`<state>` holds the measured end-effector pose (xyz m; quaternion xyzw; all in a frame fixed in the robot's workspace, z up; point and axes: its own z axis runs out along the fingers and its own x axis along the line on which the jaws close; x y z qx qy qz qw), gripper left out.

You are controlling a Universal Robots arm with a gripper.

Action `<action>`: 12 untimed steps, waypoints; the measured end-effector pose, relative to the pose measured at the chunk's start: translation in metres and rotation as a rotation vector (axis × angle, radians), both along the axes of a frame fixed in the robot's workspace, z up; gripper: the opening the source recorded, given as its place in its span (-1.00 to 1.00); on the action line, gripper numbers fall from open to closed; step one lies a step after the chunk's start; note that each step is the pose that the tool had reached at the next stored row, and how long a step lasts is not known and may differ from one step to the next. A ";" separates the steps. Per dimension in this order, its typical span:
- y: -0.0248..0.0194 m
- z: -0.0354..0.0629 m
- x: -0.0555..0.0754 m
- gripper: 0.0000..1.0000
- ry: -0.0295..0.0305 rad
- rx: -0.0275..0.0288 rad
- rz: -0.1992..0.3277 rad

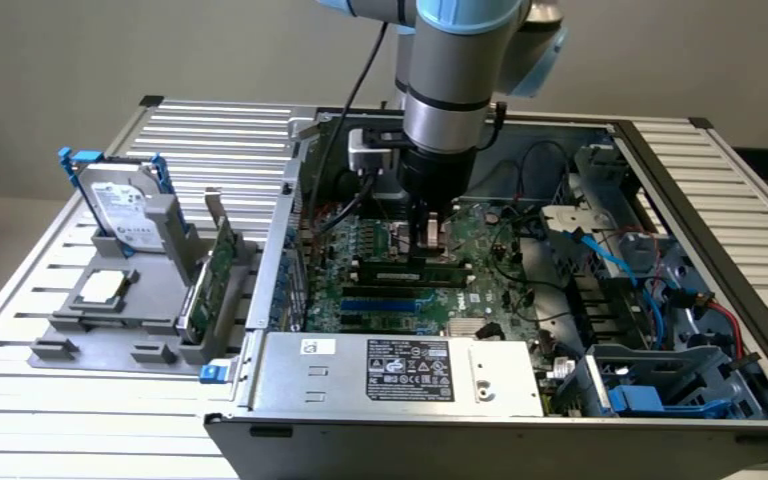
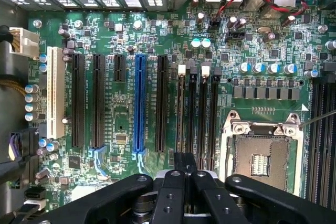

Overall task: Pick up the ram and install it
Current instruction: 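Press down the ram until it locks into place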

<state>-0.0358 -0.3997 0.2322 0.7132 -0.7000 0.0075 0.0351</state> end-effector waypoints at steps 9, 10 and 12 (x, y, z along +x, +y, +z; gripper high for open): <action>0.0000 -0.0020 0.001 -0.79 -0.0001 -0.0014 0.000; 0.0000 -0.0028 0.001 -0.79 0.0000 -0.0015 0.000; 0.0000 -0.0041 0.001 -0.79 0.0002 -0.0019 0.000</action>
